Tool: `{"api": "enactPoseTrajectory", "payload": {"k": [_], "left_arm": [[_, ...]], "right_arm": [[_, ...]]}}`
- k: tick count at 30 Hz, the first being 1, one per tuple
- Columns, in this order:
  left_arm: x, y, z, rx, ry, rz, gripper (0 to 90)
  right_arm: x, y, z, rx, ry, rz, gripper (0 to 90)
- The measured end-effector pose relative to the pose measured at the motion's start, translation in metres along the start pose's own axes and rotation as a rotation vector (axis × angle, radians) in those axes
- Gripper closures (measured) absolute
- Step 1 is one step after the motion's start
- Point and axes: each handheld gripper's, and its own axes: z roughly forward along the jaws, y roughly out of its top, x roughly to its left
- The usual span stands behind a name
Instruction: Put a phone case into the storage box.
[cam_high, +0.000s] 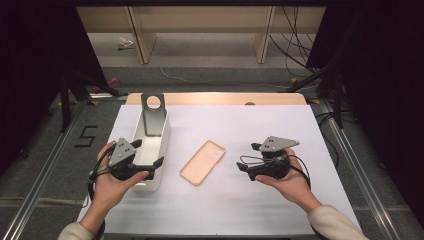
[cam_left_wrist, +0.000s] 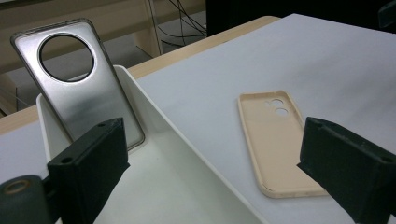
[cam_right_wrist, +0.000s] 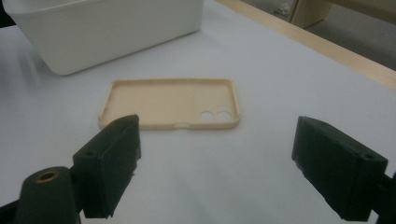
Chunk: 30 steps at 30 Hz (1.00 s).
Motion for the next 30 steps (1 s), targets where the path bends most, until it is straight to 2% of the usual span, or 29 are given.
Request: {"api": "enactPoseTrajectory", "payload": {"k": [6, 10, 13, 15, 17, 21, 25, 30], "left_arm": [[-0.003, 0.0, 0.0, -0.001, -0.003, 0.003, 7.5], [-0.004, 0.0, 0.001, 0.001, -0.005, 0.005, 7.8], [-0.004, -0.001, 0.002, 0.004, -0.003, 0.006, 7.8], [-0.004, -0.001, 0.002, 0.004, -0.001, 0.007, 7.8], [-0.004, -0.001, 0.002, 0.004, 0.0, 0.008, 7.9], [-0.004, -0.001, 0.002, 0.006, -0.001, 0.011, 8.0], [-0.005, -0.001, 0.003, 0.008, -0.003, 0.011, 8.0], [-0.005, -0.001, 0.003, 0.009, -0.004, 0.011, 8.0]], "right_arm": [[0.006, 0.008, 0.014, 0.012, 0.025, -0.015, 19.5], [0.011, 0.013, 0.028, 0.032, 0.049, -0.025, 29.2], [0.014, 0.017, 0.038, 0.045, 0.056, -0.032, 40.4], [0.016, 0.02, 0.045, 0.055, 0.062, -0.044, 52.6], [0.019, 0.023, 0.052, 0.077, 0.068, -0.057, 67.2], [0.028, 0.029, 0.067, 0.138, 0.097, -0.08, 82.8], [0.037, 0.032, 0.084, 0.186, 0.116, -0.095, 90.0], [0.047, 0.034, 0.102, 0.236, 0.141, -0.098, 90.0]]}}
